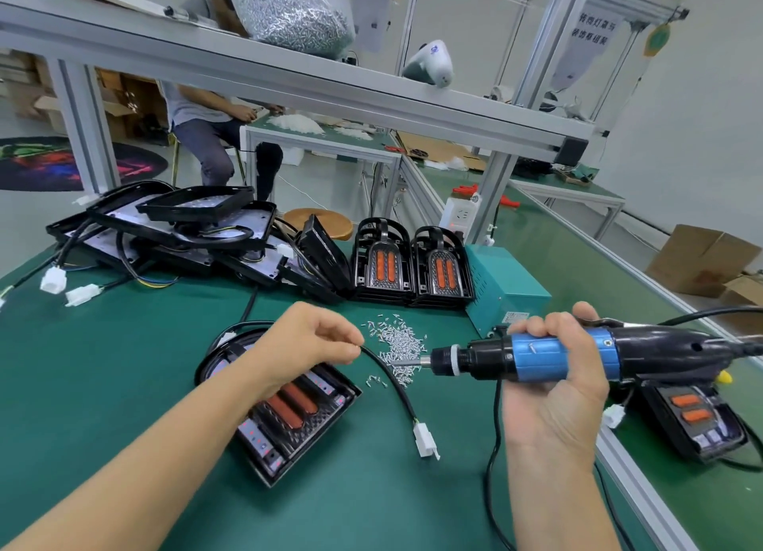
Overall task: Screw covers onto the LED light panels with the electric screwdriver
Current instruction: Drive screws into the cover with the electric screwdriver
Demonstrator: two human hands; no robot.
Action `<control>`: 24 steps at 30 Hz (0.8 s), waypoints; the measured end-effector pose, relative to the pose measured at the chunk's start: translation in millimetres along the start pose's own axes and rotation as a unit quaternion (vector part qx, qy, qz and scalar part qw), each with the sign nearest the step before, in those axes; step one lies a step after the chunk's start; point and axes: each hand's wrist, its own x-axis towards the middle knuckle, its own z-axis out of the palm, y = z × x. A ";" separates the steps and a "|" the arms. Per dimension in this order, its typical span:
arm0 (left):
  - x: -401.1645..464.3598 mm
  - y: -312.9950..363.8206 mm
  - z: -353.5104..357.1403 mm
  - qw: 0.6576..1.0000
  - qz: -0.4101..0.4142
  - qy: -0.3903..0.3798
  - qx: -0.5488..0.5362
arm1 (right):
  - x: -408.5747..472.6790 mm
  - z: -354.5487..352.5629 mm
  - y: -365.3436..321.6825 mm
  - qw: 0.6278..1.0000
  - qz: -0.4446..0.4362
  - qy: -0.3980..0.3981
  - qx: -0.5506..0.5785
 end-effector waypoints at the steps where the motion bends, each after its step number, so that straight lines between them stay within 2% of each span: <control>1: -8.5 -1.4 -0.9 1.000 -0.001 0.002 -0.028 | -2.1 3.5 0.7 1.000 0.007 -0.007 0.016; 5: -36.2 0.3 0.9 0.994 -0.005 0.013 -0.106 | -10.4 16.7 3.5 0.998 0.027 -0.030 0.048; 24: -66.4 2.6 8.1 0.972 0.020 0.027 -0.234 | -24.5 34.7 10.6 0.995 0.042 -0.085 0.030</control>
